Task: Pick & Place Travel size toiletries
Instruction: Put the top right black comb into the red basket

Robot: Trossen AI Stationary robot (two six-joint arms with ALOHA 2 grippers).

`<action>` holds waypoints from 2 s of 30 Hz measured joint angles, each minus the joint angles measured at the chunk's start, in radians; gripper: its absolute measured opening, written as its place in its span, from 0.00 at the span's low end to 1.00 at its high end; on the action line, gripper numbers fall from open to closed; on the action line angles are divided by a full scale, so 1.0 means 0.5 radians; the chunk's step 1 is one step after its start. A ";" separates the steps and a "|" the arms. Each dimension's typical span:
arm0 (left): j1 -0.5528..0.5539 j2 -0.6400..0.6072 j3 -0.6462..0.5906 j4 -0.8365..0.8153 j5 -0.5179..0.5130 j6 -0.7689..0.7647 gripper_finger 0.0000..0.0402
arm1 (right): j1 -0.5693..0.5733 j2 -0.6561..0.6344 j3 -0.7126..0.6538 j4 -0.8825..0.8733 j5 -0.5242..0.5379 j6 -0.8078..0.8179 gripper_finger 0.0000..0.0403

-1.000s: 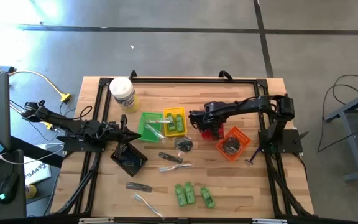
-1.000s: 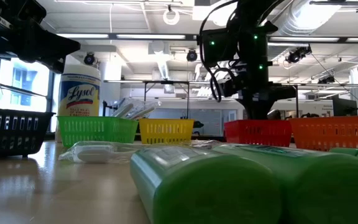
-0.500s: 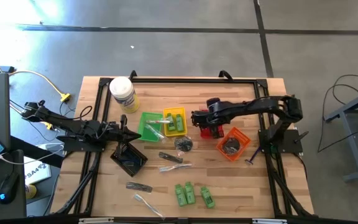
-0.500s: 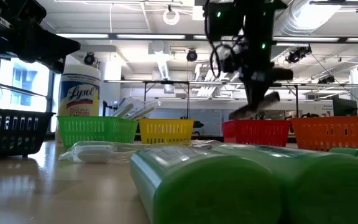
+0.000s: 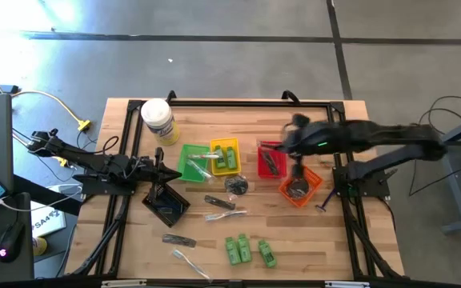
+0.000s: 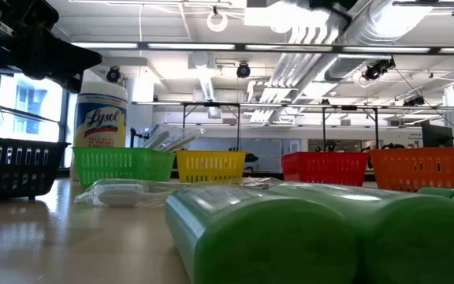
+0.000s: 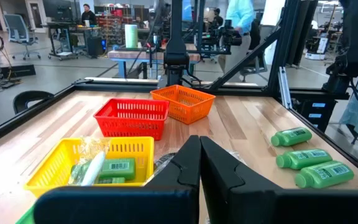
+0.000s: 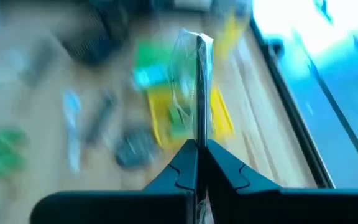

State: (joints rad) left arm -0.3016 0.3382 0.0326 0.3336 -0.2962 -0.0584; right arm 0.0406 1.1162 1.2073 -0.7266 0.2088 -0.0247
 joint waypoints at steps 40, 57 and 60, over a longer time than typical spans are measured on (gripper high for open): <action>0.001 0.000 0.000 0.013 0.040 -0.059 0.00 | -0.270 -2.150 -2.305 1.772 -0.520 0.412 0.02; 0.001 -0.001 0.000 0.015 0.038 -0.157 0.00 | -0.270 -2.154 -2.397 1.823 -0.288 0.468 0.02; 0.000 -0.001 0.000 0.015 0.037 -0.157 0.00 | -0.270 -2.128 -2.368 1.767 -0.208 0.474 0.02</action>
State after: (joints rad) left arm -0.3014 0.3378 0.0326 0.3412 -0.2779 -0.1368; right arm -0.0944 0.0523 0.0233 0.1571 0.1050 0.2124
